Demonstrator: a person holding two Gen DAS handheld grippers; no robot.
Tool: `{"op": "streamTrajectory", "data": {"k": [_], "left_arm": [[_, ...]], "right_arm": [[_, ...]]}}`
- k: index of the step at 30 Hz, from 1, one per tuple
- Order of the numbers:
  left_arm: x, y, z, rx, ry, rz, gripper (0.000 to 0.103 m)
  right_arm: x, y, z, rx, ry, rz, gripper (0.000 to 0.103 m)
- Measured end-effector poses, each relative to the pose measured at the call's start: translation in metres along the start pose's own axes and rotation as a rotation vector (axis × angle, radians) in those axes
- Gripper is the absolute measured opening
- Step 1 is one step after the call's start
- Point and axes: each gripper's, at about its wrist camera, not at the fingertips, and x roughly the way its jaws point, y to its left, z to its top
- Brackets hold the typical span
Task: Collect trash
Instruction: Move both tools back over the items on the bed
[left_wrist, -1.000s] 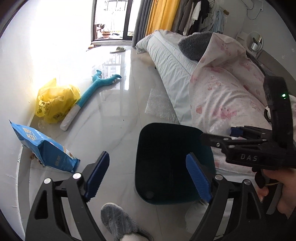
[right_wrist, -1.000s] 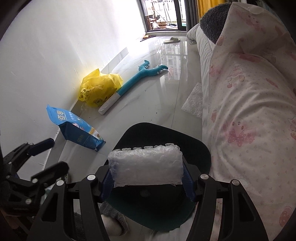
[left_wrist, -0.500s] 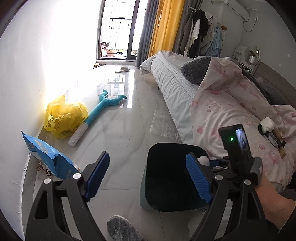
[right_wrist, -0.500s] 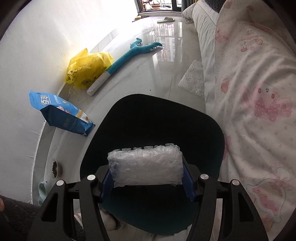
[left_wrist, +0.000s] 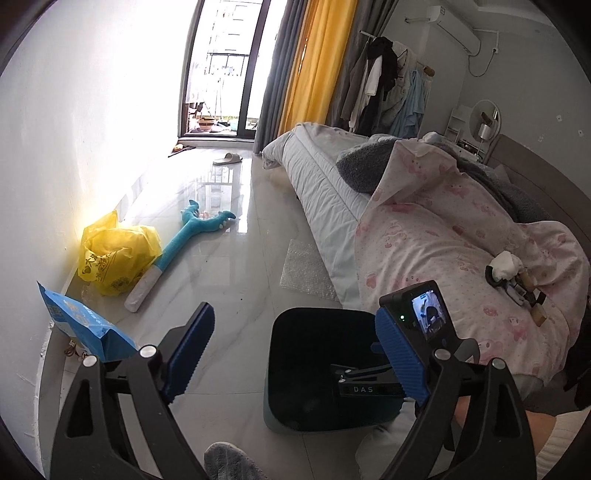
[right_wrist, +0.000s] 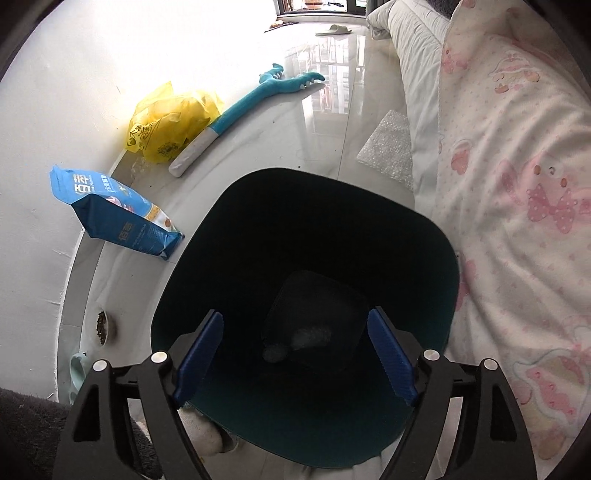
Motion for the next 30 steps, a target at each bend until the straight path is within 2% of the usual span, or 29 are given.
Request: {"op": "streamTrajectory", "data": {"k": [4,15,20,30], "left_arm": [[-0.006,-0.011,0.007,0.008,-0.024,-0.005,0.091],[-0.021,-0.048,0.031,0.050,-0.116,-0.045,0.091],[-0.023,-0.070,0.038,0.073,-0.123,-0.063,0.091],[-0.013,-0.102,0.045,0.072,-0.116,-0.138,0.094]], "right_arm": [[-0.014,0.002,0.000,-0.018,-0.037,0.019,0.082],[-0.083,0.010,-0.010,-0.177,-0.192,0.056,0.085],[-0.122,-0.001,-0.014,-0.186,-0.289,0.066,0.086],[-0.200,-0.050,-0.030,-0.155,-0.437,0.016,0.088]]}}
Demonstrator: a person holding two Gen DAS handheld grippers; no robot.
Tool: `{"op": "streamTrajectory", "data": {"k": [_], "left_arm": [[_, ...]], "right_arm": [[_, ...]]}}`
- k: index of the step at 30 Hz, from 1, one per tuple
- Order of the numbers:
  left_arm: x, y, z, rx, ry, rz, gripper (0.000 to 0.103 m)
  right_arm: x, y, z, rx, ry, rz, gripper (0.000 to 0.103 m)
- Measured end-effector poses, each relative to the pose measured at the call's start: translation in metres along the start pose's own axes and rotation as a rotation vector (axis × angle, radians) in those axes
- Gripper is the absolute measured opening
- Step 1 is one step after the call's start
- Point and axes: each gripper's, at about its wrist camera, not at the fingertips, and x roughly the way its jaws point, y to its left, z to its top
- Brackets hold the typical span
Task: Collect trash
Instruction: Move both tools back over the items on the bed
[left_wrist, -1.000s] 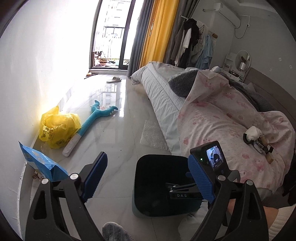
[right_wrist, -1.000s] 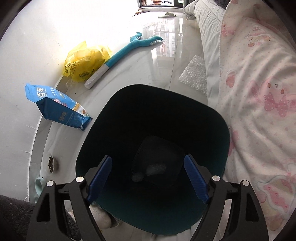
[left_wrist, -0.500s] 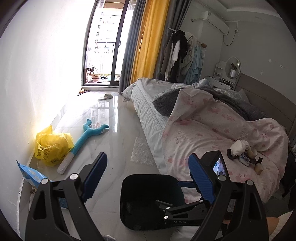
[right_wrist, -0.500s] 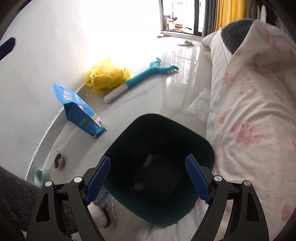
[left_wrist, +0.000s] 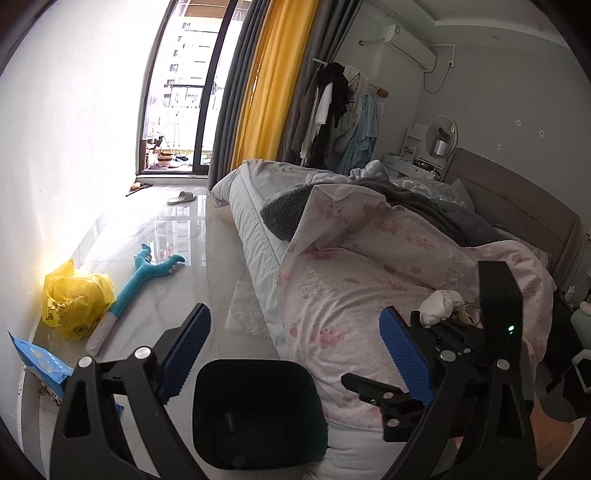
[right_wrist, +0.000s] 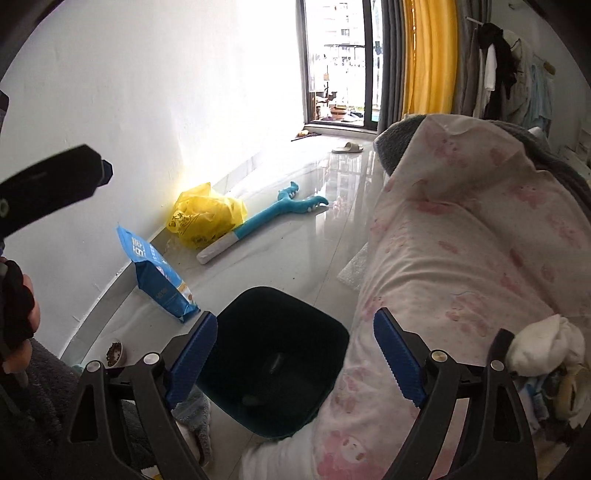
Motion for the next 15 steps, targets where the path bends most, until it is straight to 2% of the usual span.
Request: {"op": "streamTrajectory", "data": {"k": [8,15], "left_arm": [[0.017,-0.029,-0.002,0.035,0.027,-0.050,0.094],[0.033,-0.063,-0.005,0.049,0.047,-0.135,0.094]], "right_arm": [[-0.046,-0.043,-0.008,0.030,-0.045,-0.079,0.088],[-0.073,-0.083,-0.021,0.089,-0.071,-0.132,0.088]]}}
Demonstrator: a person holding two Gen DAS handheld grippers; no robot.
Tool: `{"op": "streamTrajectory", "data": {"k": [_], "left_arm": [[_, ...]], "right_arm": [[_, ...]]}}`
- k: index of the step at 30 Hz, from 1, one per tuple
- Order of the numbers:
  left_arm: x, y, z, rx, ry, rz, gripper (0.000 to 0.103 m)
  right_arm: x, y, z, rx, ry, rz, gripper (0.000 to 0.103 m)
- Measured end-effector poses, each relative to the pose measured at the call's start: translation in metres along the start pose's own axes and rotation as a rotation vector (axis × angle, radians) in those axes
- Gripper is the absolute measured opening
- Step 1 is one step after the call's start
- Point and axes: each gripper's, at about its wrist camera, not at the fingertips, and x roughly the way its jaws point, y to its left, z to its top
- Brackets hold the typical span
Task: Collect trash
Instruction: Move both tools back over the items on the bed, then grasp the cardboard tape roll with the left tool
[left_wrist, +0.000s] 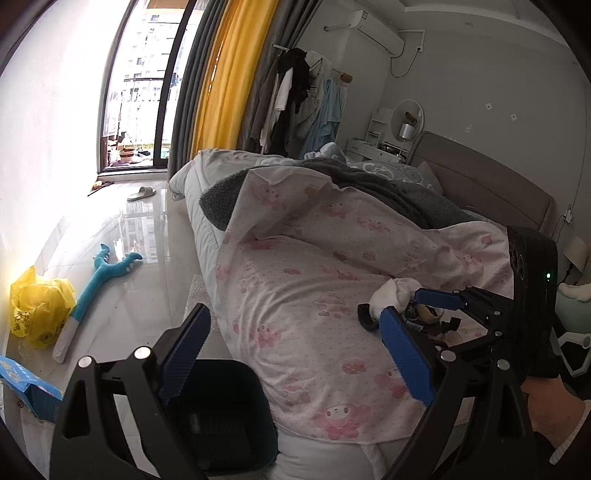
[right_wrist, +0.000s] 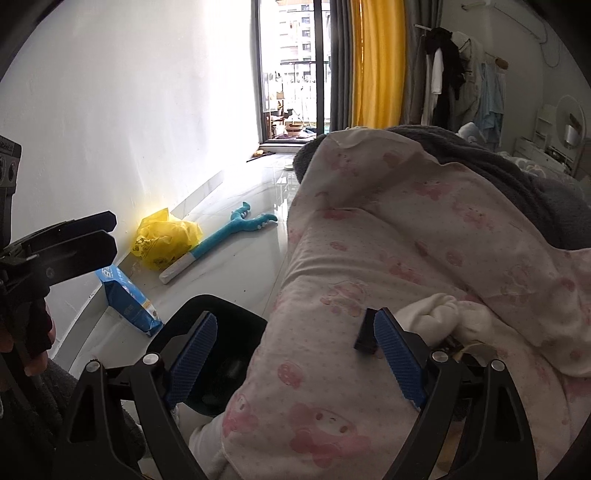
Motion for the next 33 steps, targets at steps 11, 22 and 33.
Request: {"op": "streamTrajectory", "data": {"k": [11,22,33], "left_arm": [[0.033,-0.062,-0.010,0.117,0.049,-0.080,0.093],[0.078,-0.120,-0.037,0.223,0.147,-0.183,0.085],[0.109,-0.162,-0.058,0.287,0.226,-0.302,0.076]], "right_arm": [[-0.032,-0.065,-0.017,0.045,0.007,-0.034,0.088],[-0.048,-0.115,-0.042,0.086,0.053,-0.044,0.063],[-0.049,-0.162,-0.072,0.162,0.103,-0.019,0.053]]}}
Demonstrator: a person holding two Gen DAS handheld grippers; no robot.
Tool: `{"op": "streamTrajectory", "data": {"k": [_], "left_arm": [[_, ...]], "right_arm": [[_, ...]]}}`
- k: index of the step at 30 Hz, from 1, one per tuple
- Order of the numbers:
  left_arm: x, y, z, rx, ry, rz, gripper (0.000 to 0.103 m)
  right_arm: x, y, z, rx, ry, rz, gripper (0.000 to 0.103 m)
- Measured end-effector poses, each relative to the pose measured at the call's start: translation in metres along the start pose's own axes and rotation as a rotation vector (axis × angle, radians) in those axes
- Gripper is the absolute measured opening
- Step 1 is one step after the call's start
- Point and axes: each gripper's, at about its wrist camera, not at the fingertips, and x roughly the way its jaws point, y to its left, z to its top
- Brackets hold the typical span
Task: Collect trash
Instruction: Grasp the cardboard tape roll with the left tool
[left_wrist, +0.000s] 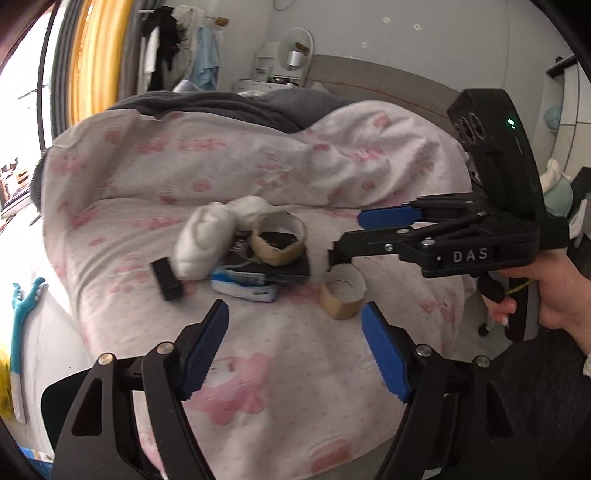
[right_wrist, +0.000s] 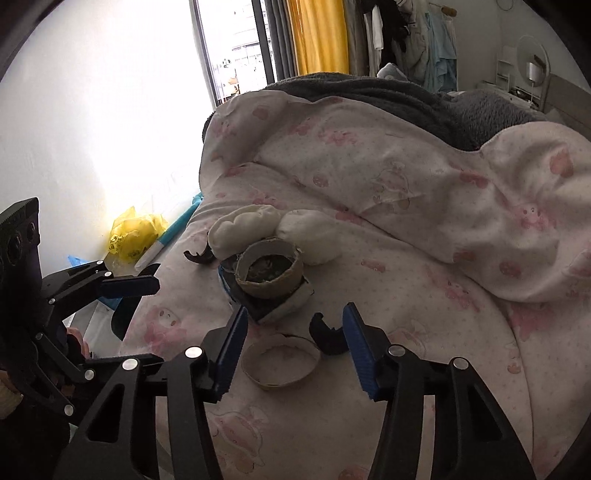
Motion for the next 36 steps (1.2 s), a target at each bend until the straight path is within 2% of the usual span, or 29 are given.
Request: {"op": "streamTrajectory", "data": {"k": [9,21,25,28,36], "left_arm": [[0.027,-0.018,0.001,0.038,0.044,-0.049,0.069],[0.055,-0.032,0.007,0.052,0.077,-0.077,0.064],[0.064,-0.033,0.009,0.051,0.094,-0.073,0.061],[0.069,-0.034,0.010,0.051,0.102,-0.066,0.057],[0.082,-0.036,0.013,0.039,0.123,-0.070,0.054]], "right_arm": [[0.014,-0.016,-0.006,0.023,0.022,0.068,0.046],[0.031,-0.034,-0.007,0.058,0.035,0.143,0.025],[0.034,-0.037,-0.009,0.055,0.041,0.158,0.012],[0.031,-0.039,-0.010,0.051,0.031,0.165,0.008],[0.021,-0.046,-0.012,0.069,0.001,0.177,0.008]]}}
